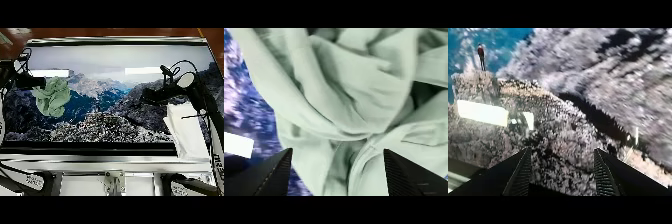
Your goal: Fold the shirts.
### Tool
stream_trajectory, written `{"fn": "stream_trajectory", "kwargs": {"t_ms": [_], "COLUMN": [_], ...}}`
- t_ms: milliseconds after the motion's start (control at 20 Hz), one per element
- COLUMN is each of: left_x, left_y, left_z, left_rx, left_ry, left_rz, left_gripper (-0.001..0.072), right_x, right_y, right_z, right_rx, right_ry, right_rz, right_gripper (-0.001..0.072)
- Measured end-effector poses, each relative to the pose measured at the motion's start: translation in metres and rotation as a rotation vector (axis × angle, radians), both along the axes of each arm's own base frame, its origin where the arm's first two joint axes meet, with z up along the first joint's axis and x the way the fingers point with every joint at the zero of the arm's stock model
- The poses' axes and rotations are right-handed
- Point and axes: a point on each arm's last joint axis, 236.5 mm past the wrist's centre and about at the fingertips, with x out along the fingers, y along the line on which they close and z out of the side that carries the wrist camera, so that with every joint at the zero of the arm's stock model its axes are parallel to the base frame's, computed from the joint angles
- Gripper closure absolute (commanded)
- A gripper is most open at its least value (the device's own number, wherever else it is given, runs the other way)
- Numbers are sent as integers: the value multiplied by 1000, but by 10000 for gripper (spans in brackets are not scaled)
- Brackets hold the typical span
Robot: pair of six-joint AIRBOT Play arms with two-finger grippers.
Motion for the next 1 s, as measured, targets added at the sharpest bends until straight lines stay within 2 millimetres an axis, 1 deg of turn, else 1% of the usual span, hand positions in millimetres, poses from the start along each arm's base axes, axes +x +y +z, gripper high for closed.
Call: {"fn": "stream_trajectory", "kwargs": {"t_ms": [100, 200, 300, 400, 450, 500, 550, 650, 750, 800, 850, 900, 1000], "left_x": [1, 2, 7, 14, 19, 24, 28, 32, 36, 40, 44, 48, 50], "left_y": [6, 6, 4, 1, 1, 1, 1, -2, -9, -14, -22, -32, -56], "left_z": [-26, -50, -67, -77, -79, -80, -81, -79, -69, -54, -36, -11, 52], "left_rx": [-34, -65, -95, -115, -120, -124, -133, -155, -187, -209, -233, -257, -284], "left_ry": [44, 76, 82, 66, 50, 30, 11, -5, -28, -55, -93, -140, -252], "left_rz": [7, 9, 11, 12, 16, 29, 43, 58, 64, 66, 63, 53, 5], "left_gripper": [-9, -9, -6, 7, 169, 565, 661, 662, 662, 662, 662, 662, 662], "right_x": [-2, -3, -4, -6, -6, -6, -6, -6, -7, -7, -6, -6, -4], "right_y": [0, 1, 2, 4, 4, 5, 5, 5, 6, 6, 6, 6, 5], "right_z": [0, 0, 0, 1, 1, 1, 1, 1, 1, 1, 1, 2, 2], "right_rx": [5, 12, 23, 30, 33, 35, 37, 39, 40, 40, 40, 41, 38], "right_ry": [18, 31, 44, 54, 56, 58, 59, 61, 62, 62, 61, 59, 48], "right_rz": [-14, -29, -42, -46, -46, -49, -50, -51, -51, -51, -51, -52, -49], "right_gripper": [188, 188, 188, 188, 188, 188, 188, 188, 188, 188, 188, 188, 188]}}
